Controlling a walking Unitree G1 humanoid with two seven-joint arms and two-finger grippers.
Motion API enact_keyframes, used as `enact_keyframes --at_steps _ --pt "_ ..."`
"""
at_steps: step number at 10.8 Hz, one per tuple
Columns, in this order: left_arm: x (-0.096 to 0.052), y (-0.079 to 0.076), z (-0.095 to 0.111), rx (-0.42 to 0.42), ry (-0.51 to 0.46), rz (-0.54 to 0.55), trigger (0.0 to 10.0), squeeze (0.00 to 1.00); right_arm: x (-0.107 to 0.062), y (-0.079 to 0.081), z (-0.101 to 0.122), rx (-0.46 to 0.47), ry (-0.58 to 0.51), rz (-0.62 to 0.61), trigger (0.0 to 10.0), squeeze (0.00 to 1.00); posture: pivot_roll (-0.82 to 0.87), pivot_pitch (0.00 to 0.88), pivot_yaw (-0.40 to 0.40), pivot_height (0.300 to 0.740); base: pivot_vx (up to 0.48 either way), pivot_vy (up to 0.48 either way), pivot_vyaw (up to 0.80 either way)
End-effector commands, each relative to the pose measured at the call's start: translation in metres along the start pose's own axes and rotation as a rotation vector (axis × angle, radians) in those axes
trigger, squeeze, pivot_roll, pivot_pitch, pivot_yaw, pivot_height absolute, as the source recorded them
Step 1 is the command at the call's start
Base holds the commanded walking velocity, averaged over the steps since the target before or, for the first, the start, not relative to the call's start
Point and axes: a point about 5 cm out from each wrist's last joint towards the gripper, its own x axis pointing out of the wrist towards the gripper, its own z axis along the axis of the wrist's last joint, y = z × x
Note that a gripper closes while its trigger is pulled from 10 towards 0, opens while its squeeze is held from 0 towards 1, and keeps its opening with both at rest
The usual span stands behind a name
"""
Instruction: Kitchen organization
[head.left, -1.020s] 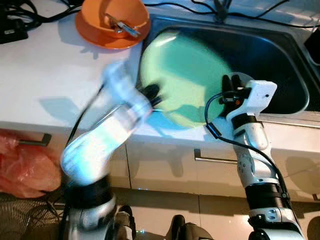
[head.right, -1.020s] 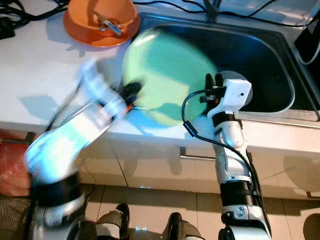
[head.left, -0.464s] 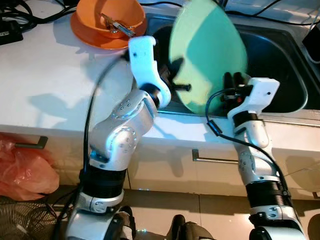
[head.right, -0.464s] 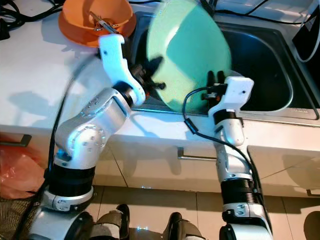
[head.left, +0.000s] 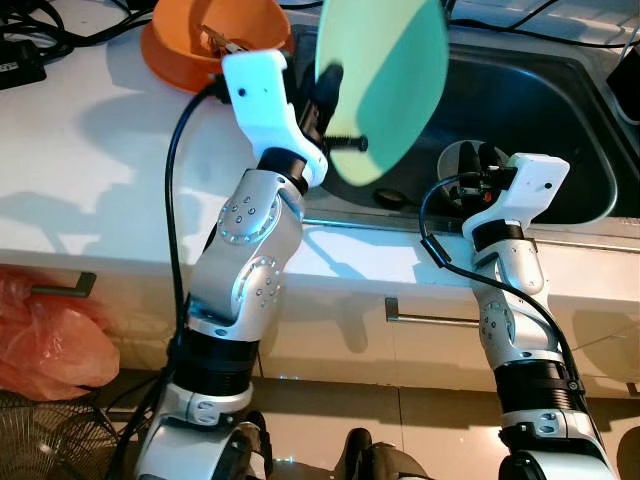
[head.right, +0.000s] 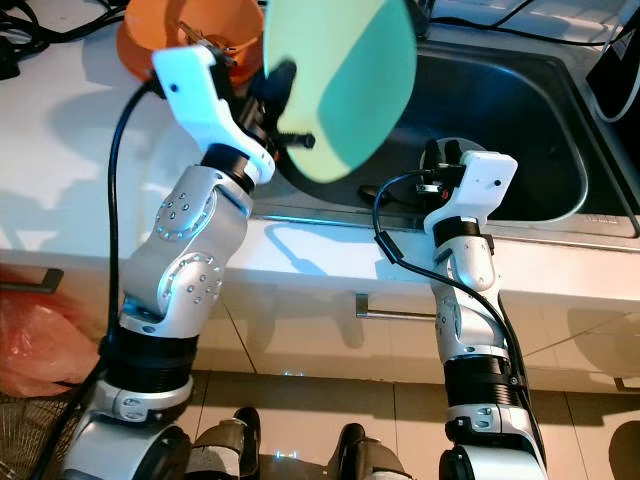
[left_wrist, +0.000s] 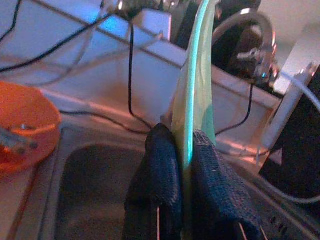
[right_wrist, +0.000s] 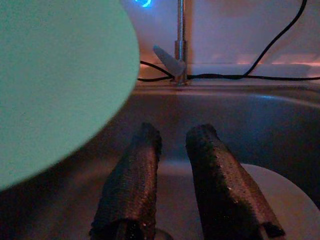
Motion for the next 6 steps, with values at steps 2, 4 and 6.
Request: enact_keyframes --at_steps 2,4,6 --pt "0.0007 -0.0053 0.0101 -0.016 -0.104 -0.021 10.0 0.0 -0.0015 -0.0016 -0.0054 0.071 0.036 -0.019 10.0 0.0 0.19 0.217 -0.048 0.74 0.0 0.0 0.0" --pt "-0.001 -0.0024 0.004 -0.032 -0.098 -0.016 10.0 0.0 -0.0011 0.0005 -0.0063 0.225 0.052 -0.031 10.0 0.0 0.18 0.22 -0.047 0.74 0.0 0.0 0.0" --pt "-0.0021 -0.002 0.0019 -0.042 -0.098 -0.013 10.0 0.0 0.0001 -0.0026 -0.0063 0.371 0.065 -0.056 10.0 0.0 0.18 0.222 -0.047 0.74 0.0 0.0 0.0"
